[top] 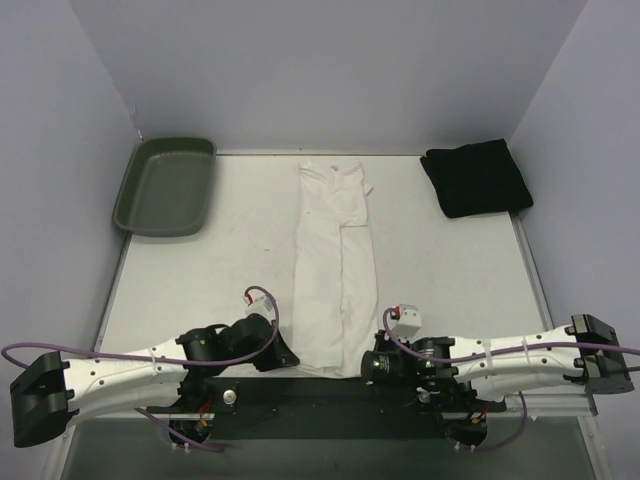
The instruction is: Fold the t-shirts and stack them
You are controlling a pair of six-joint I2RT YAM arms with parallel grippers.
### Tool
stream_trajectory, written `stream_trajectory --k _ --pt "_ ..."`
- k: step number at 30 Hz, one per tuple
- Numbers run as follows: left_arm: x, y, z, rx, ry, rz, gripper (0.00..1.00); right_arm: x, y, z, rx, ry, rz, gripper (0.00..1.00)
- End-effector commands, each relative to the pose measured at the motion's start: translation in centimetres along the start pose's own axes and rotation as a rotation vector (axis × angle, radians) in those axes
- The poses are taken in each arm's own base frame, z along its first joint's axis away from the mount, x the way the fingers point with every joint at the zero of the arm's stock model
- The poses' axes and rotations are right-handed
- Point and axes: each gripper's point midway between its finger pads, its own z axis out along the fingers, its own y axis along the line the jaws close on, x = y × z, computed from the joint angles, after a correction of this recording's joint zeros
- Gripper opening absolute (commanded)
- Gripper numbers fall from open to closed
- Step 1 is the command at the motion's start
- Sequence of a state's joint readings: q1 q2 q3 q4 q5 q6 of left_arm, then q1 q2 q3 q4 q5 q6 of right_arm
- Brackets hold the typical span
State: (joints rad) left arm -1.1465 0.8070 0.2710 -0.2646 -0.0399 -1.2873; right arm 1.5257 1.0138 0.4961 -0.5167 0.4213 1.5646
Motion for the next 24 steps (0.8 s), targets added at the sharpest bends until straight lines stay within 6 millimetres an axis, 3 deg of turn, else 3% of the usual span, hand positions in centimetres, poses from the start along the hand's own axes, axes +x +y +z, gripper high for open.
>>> stream_trajectory --k 1,5,9,17,19,24 --pt "-2.2 -3.5 -1.5 0.053 -0.076 0.048 0.00 -3.0 0.2 -1.0 0.029 -0.111 -0.062 0.00" --pt "-4.3 -6.2 -2.5 0.066 -0.123 0.100 0.00 -5.5 1.3 -1.9 0.022 -0.149 -0.067 0.00" --pt "-6.2 -7.6 -2.9 0.076 -0.145 0.117 0.00 -8.8 1.3 -2.2 0.046 -0.194 -0.050 0.00" --pt "-11.7 -7.6 -2.9 0.062 -0.204 0.112 0.00 -14.7 1.0 -2.6 0.092 -0.249 -0.015 0.00" --pt "-12.2 -8.4 -2.4 0.096 -0.163 0.110 0.00 -16.3 1.1 -2.4 0.096 -0.258 -0.004 0.00" --pt "-16.6 -9.5 -2.0 0.111 -0.214 0.106 0.00 -19.0 2.3 -1.9 0.083 -0.249 0.006 0.00"
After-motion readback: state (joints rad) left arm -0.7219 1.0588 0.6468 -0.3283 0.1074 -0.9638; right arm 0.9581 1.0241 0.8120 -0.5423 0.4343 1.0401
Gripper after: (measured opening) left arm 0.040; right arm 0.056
